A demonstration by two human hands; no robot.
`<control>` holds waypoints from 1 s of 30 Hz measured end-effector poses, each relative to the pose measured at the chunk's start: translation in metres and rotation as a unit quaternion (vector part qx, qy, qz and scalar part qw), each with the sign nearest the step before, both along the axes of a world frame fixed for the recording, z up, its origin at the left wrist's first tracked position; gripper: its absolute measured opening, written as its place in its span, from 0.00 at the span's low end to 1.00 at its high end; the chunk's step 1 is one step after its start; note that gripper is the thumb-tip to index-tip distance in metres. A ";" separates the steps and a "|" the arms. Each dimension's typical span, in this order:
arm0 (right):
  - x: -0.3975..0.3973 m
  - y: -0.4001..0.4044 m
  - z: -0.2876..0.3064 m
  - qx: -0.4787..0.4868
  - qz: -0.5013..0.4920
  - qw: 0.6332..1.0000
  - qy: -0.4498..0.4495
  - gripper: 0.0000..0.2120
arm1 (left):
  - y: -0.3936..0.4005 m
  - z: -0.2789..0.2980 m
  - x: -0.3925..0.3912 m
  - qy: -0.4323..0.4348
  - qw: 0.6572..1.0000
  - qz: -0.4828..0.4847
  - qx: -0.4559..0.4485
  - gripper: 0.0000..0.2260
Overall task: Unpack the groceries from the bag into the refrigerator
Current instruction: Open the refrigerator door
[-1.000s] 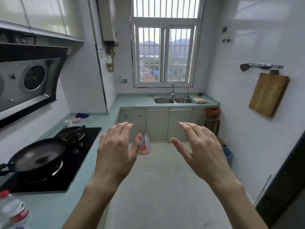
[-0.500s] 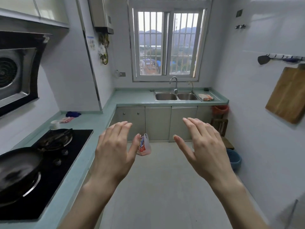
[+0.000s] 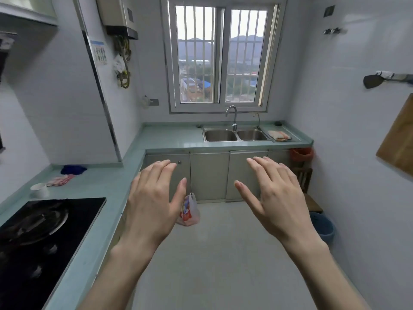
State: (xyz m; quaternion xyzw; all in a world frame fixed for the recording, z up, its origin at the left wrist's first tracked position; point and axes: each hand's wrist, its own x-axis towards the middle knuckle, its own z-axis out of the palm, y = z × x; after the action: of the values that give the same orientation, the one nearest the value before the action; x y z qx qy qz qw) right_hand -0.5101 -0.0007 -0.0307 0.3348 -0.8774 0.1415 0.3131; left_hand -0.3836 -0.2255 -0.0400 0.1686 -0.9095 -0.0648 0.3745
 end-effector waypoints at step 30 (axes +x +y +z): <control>-0.350 -0.056 0.000 -0.022 -0.245 0.969 -0.013 0.33 | -0.074 0.010 -0.471 0.018 0.965 -0.259 -0.031 0.21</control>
State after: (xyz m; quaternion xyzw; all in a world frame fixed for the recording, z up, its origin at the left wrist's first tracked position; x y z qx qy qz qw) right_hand -0.8599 -0.0567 -0.0305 0.1007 -0.9334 0.0843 0.3339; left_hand -0.8547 -0.2993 -0.0301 -0.0858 -0.9168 -0.1346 0.3661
